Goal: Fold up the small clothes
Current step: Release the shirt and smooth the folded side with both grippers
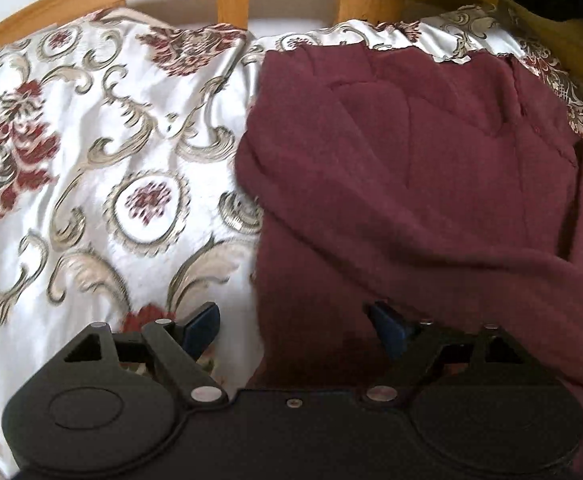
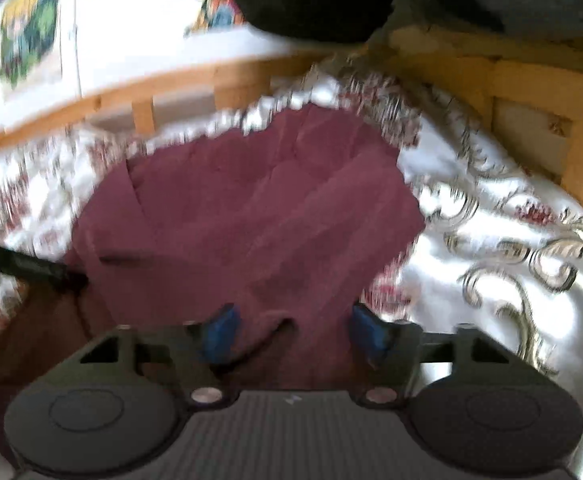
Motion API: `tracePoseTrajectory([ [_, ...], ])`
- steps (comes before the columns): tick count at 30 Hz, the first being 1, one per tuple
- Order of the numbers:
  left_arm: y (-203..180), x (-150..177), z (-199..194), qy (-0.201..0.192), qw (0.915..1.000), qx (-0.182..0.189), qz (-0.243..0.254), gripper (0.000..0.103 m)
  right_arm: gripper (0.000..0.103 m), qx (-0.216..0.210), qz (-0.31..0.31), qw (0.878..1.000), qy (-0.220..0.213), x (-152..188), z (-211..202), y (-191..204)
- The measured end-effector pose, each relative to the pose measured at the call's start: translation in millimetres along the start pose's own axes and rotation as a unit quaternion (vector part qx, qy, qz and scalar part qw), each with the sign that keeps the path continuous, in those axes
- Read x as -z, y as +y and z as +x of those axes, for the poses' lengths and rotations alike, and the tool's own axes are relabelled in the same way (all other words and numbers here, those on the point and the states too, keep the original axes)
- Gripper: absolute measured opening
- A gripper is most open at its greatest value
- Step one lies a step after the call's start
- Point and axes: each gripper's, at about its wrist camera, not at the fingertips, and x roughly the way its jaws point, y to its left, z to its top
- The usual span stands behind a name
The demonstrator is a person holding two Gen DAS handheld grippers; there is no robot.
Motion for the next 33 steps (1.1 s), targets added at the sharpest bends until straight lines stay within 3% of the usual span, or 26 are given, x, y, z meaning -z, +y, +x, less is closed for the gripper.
tracePoseTrajectory([
  [6,20,21,-30,-0.003,0.9988,0.023,-0.042,0.089,0.061,0.008,-0.023,1.0,0.012,8,3,7],
  [8,25,30,-41,-0.003,0.9985,0.032,-0.045,0.093,0.066,0.007,-0.022,1.0,0.014,8,-2,6],
  [10,29,40,-50,-0.001,0.9985,0.038,-0.039,0.094,0.083,0.002,-0.008,1.0,0.007,5,-10,1],
  [11,30,45,-54,0.002,0.9985,0.043,-0.034,0.094,0.086,-0.003,-0.001,1.0,0.0,4,-14,-1],
  [18,41,70,-69,0.018,0.9977,0.064,-0.016,0.095,0.099,0.0,0.01,1.0,-0.007,-1,-39,-11],
  [27,55,89,-76,0.031,0.9987,0.035,0.017,0.096,0.103,0.007,-0.023,0.999,0.043,22,-76,-12],
  [33,59,93,-82,0.031,0.9987,0.038,0.01,0.095,0.103,0.001,-0.023,0.999,0.04,30,-90,-8],
])
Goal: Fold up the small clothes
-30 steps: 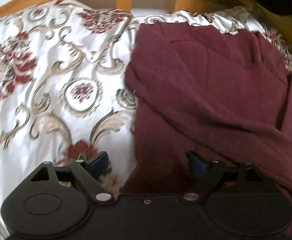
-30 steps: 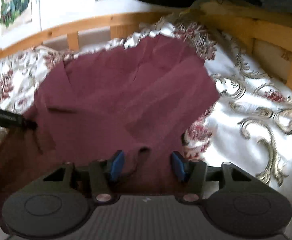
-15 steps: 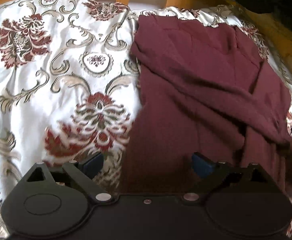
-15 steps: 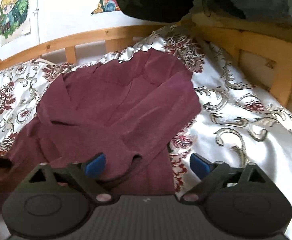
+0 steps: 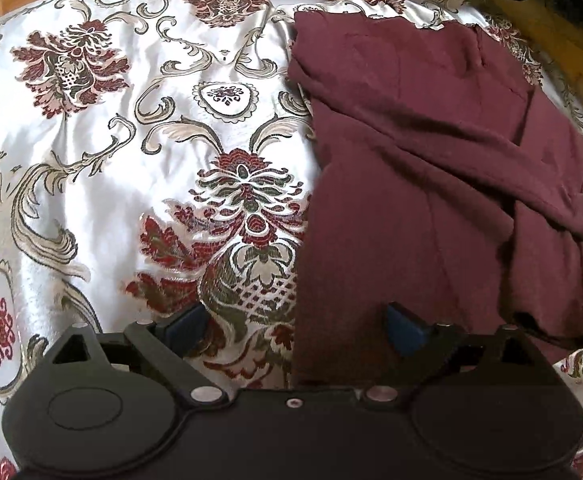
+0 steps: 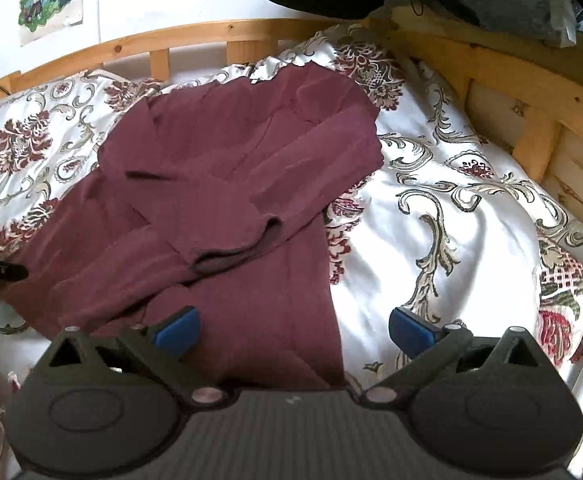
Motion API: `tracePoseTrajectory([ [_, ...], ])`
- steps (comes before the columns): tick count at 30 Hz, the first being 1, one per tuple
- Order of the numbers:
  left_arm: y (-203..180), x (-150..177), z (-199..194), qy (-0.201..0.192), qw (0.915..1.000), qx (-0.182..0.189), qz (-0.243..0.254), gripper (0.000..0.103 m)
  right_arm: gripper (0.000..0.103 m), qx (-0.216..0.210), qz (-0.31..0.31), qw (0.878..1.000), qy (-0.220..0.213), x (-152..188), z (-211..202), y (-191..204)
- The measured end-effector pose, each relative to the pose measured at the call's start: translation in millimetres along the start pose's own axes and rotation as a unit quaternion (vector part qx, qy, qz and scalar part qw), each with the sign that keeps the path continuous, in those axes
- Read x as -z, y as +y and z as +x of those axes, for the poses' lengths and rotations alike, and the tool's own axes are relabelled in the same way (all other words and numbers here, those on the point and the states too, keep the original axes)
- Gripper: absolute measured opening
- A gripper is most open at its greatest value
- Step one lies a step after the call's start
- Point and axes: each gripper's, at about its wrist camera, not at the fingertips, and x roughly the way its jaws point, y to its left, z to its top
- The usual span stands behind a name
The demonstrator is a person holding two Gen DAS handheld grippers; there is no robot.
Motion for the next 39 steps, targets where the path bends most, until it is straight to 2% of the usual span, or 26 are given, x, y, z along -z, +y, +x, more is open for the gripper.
tracePoseTrajectory([
  [3,2,-2,-6,-0.01,0.9998,0.01,-0.01,0.095,0.103,-0.014,0.004,0.999,-0.037,-4,-5,4],
  [5,3,-10,-13,-0.033,0.9986,0.034,-0.023,0.095,0.103,-0.021,-0.013,0.998,-0.05,-12,-3,10],
  [8,-3,-31,-16,-0.075,0.9952,0.058,-0.025,0.1,0.103,-0.037,-0.055,0.996,-0.063,-36,10,22],
  [11,-16,-60,-4,-0.096,0.9931,0.065,-0.019,0.102,0.102,-0.078,-0.072,0.992,-0.066,-70,37,34],
  [13,-25,-79,13,-0.087,0.9938,0.067,-0.016,0.102,0.092,-0.103,-0.082,0.989,-0.06,-96,61,44],
  [17,-36,-101,50,-0.057,0.9952,0.077,-0.021,0.102,0.077,-0.123,-0.122,0.984,-0.045,-133,109,70],
  [21,-37,-112,78,-0.045,0.9893,0.122,-0.065,0.102,0.06,-0.156,-0.15,0.976,-0.005,-155,154,90],
  [23,-39,-113,90,-0.035,0.9895,0.121,-0.071,0.102,0.053,-0.167,-0.173,0.971,0.005,-156,167,98],
  [25,-41,-113,100,-0.027,0.9906,0.119,-0.062,0.102,0.048,-0.178,-0.194,0.964,0.023,-155,180,105],
  [29,-47,-109,104,-0.032,0.9931,0.112,-0.014,0.102,0.047,-0.202,-0.237,0.949,0.045,-152,194,114],
  [33,-56,-107,106,-0.036,0.9944,0.095,0.027,0.102,0.032,-0.213,-0.265,0.938,0.069,-149,205,121],
  [35,-58,-106,108,-0.04,0.9945,0.091,0.033,0.102,0.018,-0.213,-0.268,0.937,0.071,-148,207,123],
  [36,-58,-106,108,-0.041,0.9945,0.089,0.036,0.102,0.005,-0.208,-0.27,0.938,0.068,-148,207,122],
  [39,-62,-105,110,-0.043,0.9947,0.082,0.045,0.102,0.003,-0.185,-0.249,0.949,0.05,-152,205,116],
])
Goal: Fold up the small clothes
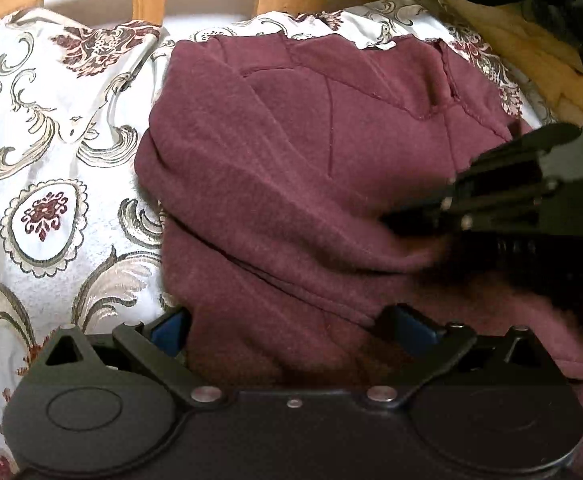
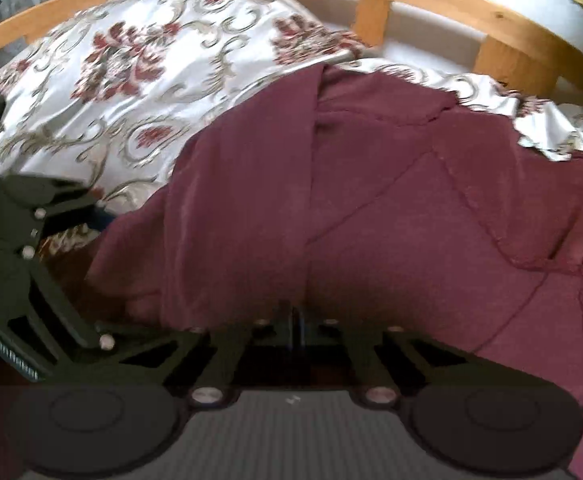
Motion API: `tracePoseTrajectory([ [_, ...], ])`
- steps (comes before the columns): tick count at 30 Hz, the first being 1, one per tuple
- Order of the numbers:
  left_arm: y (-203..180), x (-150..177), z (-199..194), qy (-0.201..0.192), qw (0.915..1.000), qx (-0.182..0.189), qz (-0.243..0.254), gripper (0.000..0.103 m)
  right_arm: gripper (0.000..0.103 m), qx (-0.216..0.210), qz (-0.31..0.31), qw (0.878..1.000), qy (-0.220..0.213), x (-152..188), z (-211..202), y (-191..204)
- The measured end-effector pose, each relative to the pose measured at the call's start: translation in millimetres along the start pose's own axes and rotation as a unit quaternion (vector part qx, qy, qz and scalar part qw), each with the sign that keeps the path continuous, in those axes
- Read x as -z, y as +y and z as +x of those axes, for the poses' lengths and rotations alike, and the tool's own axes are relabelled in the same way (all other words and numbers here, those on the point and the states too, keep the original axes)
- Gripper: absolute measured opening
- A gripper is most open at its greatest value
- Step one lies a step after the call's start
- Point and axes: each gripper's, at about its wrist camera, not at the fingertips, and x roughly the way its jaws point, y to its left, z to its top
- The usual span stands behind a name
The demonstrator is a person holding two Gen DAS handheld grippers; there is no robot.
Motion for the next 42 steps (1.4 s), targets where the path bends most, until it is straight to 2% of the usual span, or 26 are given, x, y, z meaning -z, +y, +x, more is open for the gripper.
tracePoseTrajectory([
  [2,-1,0,0,0.0,1.0,-0.003,0.002,0.102,0.003,0.023,0.018,1.0,-0.011,2,-2,-7],
  [4,-2,1,0,0.001,1.0,-0.005,0.005,0.102,0.003,0.027,0.036,0.999,-0.009,6,1,-12],
  [8,-1,2,-1,0.0,1.0,-0.002,0.006,0.102,0.005,0.048,0.023,0.998,-0.018,13,3,-4],
  [9,1,2,-3,0.0,1.0,0.002,0.004,0.102,0.012,0.048,0.026,0.998,-0.021,13,2,-2],
  [10,3,2,-5,0.001,1.0,0.009,-0.002,0.102,0.026,0.048,0.031,0.998,-0.023,13,-1,-3],
  [11,6,2,-8,0.001,0.9998,0.015,-0.01,0.102,0.036,0.05,0.036,0.998,-0.026,14,-7,-4],
  [12,9,3,-11,0.002,0.9995,0.022,-0.021,0.102,0.052,0.052,0.039,0.997,-0.032,17,-13,-5],
  [15,21,8,-27,0.005,0.9977,0.039,-0.055,0.102,0.061,0.061,0.048,0.996,-0.043,30,-39,-9],
  [19,33,22,-59,-0.007,0.9966,0.032,-0.076,0.102,0.088,0.081,0.066,0.993,-0.061,67,-85,-4],
  [25,45,53,-103,-0.015,0.9957,0.003,-0.092,0.102,0.102,0.119,0.09,0.985,-0.082,130,-154,18],
  [29,44,72,-129,-0.024,0.9958,-0.002,-0.088,0.102,0.103,0.135,0.102,0.982,-0.086,160,-192,36],
  [32,39,80,-147,-0.024,0.9976,-0.014,-0.064,0.102,0.103,0.143,0.11,0.981,-0.076,173,-212,45],
  [34,34,84,-157,-0.023,0.9988,-0.017,-0.04,0.102,0.103,0.132,0.109,0.983,-0.058,181,-222,51],
  [38,28,95,-168,-0.005,0.9998,-0.018,-0.007,0.102,0.103,0.146,0.051,0.987,-0.034,194,-229,75],
  [42,21,104,-171,0.014,0.9996,-0.018,0.019,0.102,0.103,0.155,-0.023,0.988,-0.002,198,-214,100],
])
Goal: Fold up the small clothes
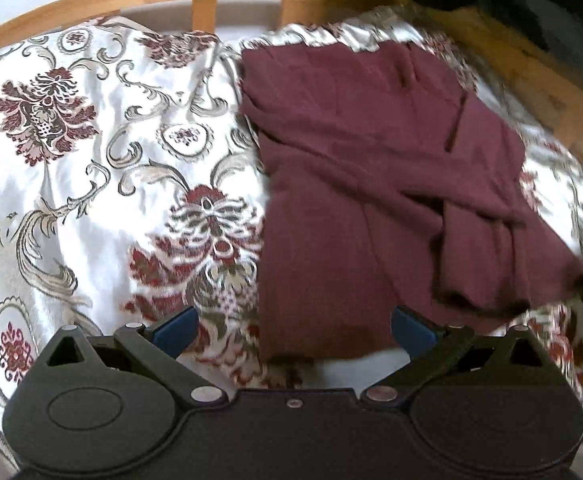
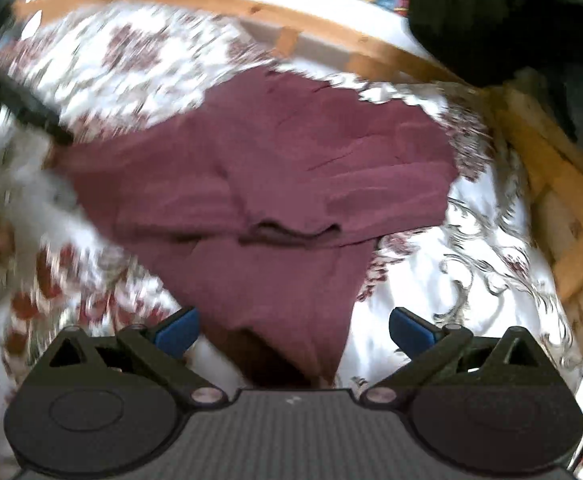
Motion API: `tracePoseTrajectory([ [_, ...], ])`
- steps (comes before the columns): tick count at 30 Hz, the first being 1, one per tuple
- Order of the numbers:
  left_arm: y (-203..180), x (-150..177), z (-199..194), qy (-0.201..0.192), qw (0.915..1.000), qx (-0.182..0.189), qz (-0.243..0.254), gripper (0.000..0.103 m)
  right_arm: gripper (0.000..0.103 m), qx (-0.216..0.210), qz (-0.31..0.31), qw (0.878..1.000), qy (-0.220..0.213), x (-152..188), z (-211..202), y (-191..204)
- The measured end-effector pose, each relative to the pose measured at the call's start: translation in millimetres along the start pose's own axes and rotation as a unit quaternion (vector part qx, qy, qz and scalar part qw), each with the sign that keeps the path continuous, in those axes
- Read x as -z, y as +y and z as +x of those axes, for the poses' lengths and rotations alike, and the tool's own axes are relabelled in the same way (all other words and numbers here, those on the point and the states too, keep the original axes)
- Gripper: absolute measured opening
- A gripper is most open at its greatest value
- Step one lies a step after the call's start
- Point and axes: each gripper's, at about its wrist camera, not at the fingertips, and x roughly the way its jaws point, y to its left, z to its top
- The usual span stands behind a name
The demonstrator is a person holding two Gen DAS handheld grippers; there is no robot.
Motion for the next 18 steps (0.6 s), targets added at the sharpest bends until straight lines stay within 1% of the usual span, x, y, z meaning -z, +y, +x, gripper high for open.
tracePoseTrajectory([
  [3,-7,8,-2,0.005,0.9997,-0.001,0.026,0.102,0.103,0.022,-0.051,0.998,0.013,4,10,18],
  [6,-17,16,1,0.01,0.9983,-0.007,0.056,0.102,0.103,0.035,-0.075,0.996,0.029,8,23,29],
  [8,-25,20,5,0.014,0.9959,-0.014,0.088,0.102,0.103,0.044,-0.09,0.995,0.026,10,29,34],
  [10,-34,22,10,0.018,0.9923,-0.025,0.12,0.102,0.103,0.06,-0.099,0.993,0.012,8,30,37],
  [12,-44,23,19,0.027,0.9858,-0.044,0.16,0.102,0.103,0.077,-0.098,0.992,0.003,7,32,37],
  [14,-53,23,28,0.034,0.9777,-0.06,0.199,0.102,0.103,0.084,-0.096,0.992,-0.002,4,36,34],
  [18,-69,21,38,0.02,0.963,-0.082,0.256,0.103,0.103,0.086,-0.098,0.991,-0.004,3,38,33],
])
